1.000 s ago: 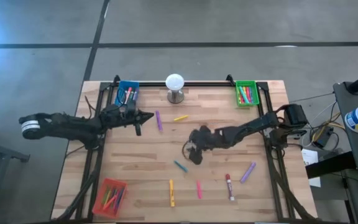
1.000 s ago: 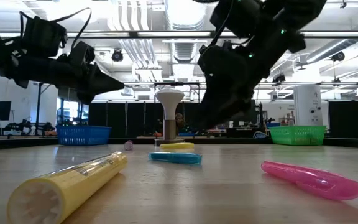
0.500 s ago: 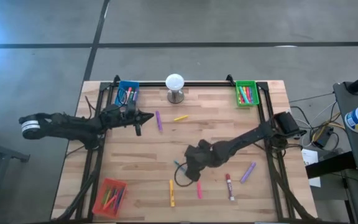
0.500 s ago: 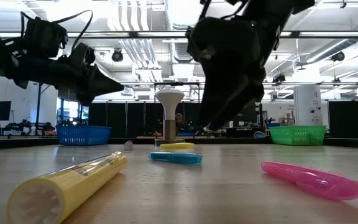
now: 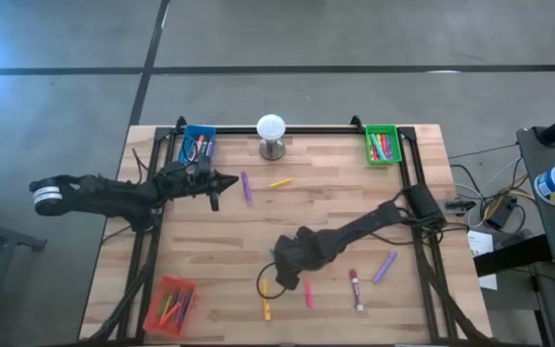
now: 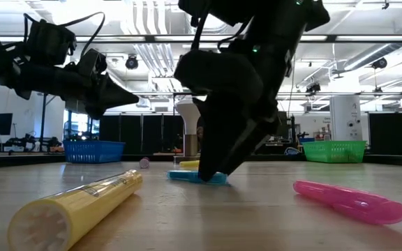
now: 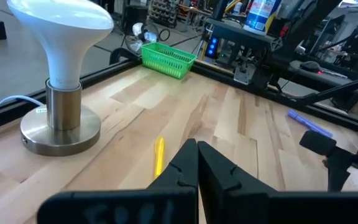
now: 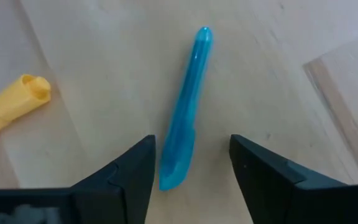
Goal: Pick & Place Markers
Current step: Put the blue pen into the orange bin
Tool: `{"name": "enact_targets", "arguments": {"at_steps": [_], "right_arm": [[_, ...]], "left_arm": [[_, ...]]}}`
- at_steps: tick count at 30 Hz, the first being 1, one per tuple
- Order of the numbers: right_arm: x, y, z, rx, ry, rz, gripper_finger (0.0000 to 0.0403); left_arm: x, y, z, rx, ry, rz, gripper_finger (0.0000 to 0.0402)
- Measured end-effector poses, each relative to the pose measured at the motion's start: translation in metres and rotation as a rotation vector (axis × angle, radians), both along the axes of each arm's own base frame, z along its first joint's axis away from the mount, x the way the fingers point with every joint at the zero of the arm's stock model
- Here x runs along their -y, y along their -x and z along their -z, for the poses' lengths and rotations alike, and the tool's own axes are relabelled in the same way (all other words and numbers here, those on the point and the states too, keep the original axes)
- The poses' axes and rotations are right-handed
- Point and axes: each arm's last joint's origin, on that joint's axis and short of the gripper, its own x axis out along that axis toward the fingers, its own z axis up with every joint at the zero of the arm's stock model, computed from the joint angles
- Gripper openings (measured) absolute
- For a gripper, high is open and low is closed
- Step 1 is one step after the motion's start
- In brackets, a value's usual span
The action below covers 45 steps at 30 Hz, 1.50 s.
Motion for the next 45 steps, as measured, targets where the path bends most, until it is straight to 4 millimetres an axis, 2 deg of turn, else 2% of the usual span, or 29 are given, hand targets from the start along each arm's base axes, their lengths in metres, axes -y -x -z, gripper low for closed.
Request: {"name": "enact_targets", "arguments": {"at_steps": [5,14,17,20,23,28,34,37,41,45], "right_arm": [[-0.001,-0.001,0.002,-0.039,-0.010,0.019,0.0162],[0.001,0.001,0.001,-0.061,-0.049,0.028,0.0055],[-0.002,0.004,-0.007,-0.060,-0.070,-0.026,0.0037],[0.001,0.010,-0.018,-0.027,-0.014,-0.087,0.0036],[0.013,0.017,-0.025,0.093,0.046,-0.108,0.0036],[0.041,0.034,-0.013,0.364,0.035,-0.136,0.0037],[0.078,0.053,-0.028,0.738,0.072,-0.151,0.0040],[0.095,0.057,-0.045,0.913,0.079,-0.172,0.0040],[0.112,0.055,-0.055,0.991,0.112,-0.196,0.0040],[0.117,0.049,-0.067,1.039,0.146,-0.212,0.0040]], "left_arm": [[0.000,0.000,0.000,-0.004,0.003,0.001,0.0000],[0.000,0.000,0.001,-0.004,0.004,-0.004,0.0000],[0.001,0.000,0.001,-0.004,0.009,-0.003,0.0000],[0.003,-0.001,0.001,-0.005,0.010,0.010,0.0005],[0.007,-0.003,-0.002,0.022,0.020,0.031,0.0028],[0.018,-0.007,-0.014,0.156,0.019,0.099,0.0075],[0.035,-0.009,-0.031,0.326,0.003,0.207,0.0096],[0.043,-0.014,-0.040,0.372,-0.003,0.263,0.0096],[0.052,-0.027,-0.052,0.383,-0.023,0.301,0.0096],[0.055,-0.044,-0.062,0.352,-0.044,0.290,0.0096]]}}
